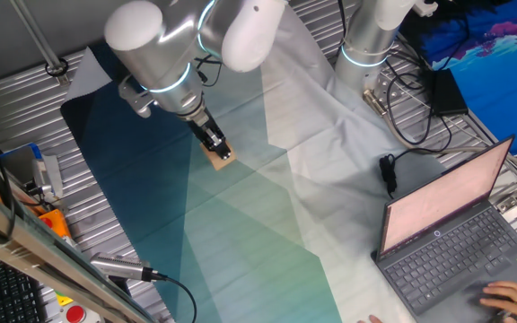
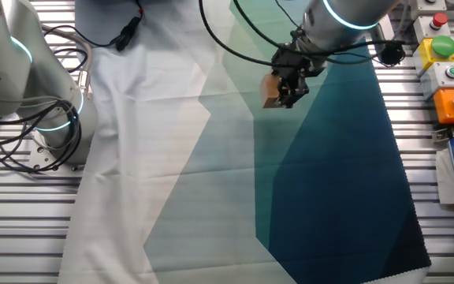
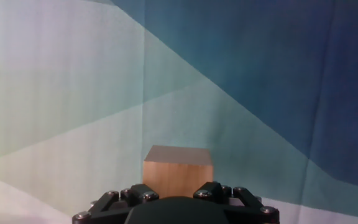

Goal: Pick up one small block

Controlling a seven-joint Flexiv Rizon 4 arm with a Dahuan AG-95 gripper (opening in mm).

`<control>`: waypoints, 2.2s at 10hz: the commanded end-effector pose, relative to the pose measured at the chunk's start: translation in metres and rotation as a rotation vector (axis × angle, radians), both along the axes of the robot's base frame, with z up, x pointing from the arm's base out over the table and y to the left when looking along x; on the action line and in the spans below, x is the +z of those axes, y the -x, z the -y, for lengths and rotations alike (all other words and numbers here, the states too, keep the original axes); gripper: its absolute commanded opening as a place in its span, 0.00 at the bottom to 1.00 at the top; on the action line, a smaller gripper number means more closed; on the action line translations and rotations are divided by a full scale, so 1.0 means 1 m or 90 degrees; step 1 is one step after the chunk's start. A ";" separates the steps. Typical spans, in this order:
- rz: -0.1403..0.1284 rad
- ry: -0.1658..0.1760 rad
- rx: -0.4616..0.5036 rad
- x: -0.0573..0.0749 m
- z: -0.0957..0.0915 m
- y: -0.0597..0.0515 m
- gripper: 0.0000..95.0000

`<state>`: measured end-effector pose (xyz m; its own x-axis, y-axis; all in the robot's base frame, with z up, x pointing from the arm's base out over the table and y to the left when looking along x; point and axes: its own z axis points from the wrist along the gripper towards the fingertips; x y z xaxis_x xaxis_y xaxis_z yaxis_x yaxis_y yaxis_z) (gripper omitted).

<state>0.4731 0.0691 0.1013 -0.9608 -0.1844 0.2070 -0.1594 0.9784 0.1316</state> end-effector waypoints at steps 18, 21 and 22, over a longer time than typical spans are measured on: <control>0.029 0.009 -0.002 -0.025 -0.008 -0.002 0.00; 0.028 0.015 0.006 -0.025 -0.008 -0.002 0.00; 0.028 0.015 0.006 -0.026 -0.010 -0.003 0.00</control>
<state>0.4760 0.0804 0.0753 -0.9675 -0.1884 0.1684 -0.1738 0.9799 0.0977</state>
